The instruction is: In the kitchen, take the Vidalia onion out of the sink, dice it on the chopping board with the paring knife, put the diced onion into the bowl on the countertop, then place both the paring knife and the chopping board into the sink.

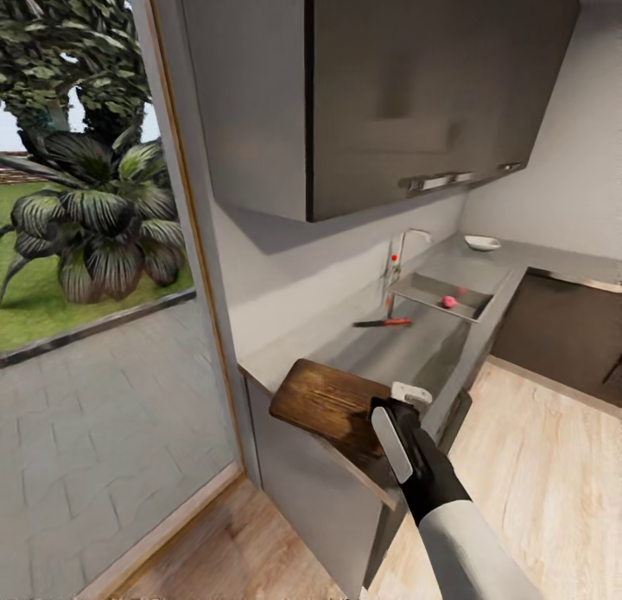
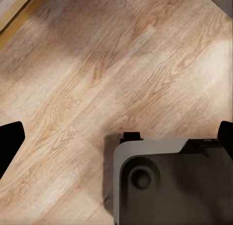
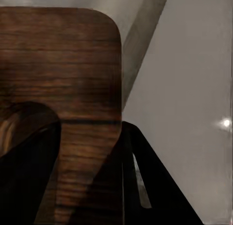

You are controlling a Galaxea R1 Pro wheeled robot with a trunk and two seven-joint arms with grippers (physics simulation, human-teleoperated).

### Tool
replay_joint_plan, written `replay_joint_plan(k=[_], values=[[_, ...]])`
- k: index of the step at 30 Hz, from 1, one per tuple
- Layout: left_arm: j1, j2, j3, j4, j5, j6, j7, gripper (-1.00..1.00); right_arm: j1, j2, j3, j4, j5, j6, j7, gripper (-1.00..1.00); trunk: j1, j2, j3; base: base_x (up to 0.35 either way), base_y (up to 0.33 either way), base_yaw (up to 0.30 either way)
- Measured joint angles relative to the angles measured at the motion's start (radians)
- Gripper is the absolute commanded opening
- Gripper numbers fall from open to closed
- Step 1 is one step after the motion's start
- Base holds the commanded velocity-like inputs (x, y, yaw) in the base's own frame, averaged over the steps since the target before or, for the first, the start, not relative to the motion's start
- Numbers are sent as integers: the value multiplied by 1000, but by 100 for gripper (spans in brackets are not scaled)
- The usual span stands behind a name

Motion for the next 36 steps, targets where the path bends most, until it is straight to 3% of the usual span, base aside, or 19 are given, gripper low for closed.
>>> replay_joint_plan(k=[18, 36], values=[[0, 0, 0, 1, -1, 0, 0, 100, 0, -1, 2, -30, 12, 2, 17, -100, 0, 0, 28, -20, -268, 0], [0, 0, 0, 0, 0, 0, 0, 100, 0, -1, 32, -30, 10, 0, 39, -100, 0, 0, 57, 0, -19, 0]])
